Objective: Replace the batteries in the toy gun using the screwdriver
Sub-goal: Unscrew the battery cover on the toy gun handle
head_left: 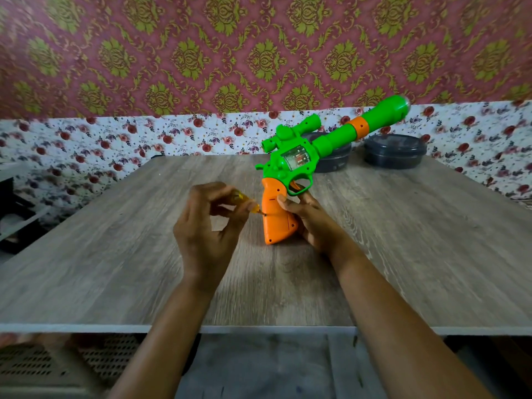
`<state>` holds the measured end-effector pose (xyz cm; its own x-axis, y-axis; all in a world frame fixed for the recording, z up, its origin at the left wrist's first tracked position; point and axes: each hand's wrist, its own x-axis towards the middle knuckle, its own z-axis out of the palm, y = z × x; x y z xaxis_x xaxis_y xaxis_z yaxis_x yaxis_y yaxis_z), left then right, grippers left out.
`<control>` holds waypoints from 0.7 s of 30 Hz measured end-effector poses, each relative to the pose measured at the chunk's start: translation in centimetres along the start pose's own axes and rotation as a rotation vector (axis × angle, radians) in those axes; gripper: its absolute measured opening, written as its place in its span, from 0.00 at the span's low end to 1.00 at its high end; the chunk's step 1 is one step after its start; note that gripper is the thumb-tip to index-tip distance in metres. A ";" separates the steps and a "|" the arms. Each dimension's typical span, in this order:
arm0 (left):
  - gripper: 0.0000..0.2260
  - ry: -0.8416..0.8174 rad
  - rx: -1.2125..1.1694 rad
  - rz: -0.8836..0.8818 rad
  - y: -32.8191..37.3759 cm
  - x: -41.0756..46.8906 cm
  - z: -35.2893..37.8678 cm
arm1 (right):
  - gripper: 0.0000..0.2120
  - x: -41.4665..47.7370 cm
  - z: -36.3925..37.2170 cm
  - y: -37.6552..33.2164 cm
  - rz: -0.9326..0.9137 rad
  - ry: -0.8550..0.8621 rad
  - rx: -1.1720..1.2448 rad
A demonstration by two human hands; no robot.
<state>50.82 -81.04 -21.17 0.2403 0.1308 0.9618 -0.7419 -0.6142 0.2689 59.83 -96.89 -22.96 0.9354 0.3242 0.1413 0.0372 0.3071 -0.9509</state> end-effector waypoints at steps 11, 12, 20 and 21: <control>0.12 -0.040 0.078 0.063 0.4 0.0 0.2 | 0.21 -0.2 0.1 -0.2 0.008 0.000 0.000; 0.13 -0.047 0.086 0.074 0.5 -0.1 0.2 | 0.20 -0.2 0.1 -0.2 0.008 0.000 0.007; 0.12 -0.028 0.103 0.072 0.3 -0.1 0.3 | 0.23 -0.1 -0.1 0.0 0.009 0.006 -0.003; 0.12 -0.019 0.094 0.063 0.2 -0.1 0.2 | 0.23 0.0 0.0 0.0 0.007 0.007 0.004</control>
<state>50.78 -81.39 -21.25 0.2075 0.0757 0.9753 -0.6941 -0.6911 0.2013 59.80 -96.94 -22.96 0.9381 0.3197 0.1330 0.0295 0.3087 -0.9507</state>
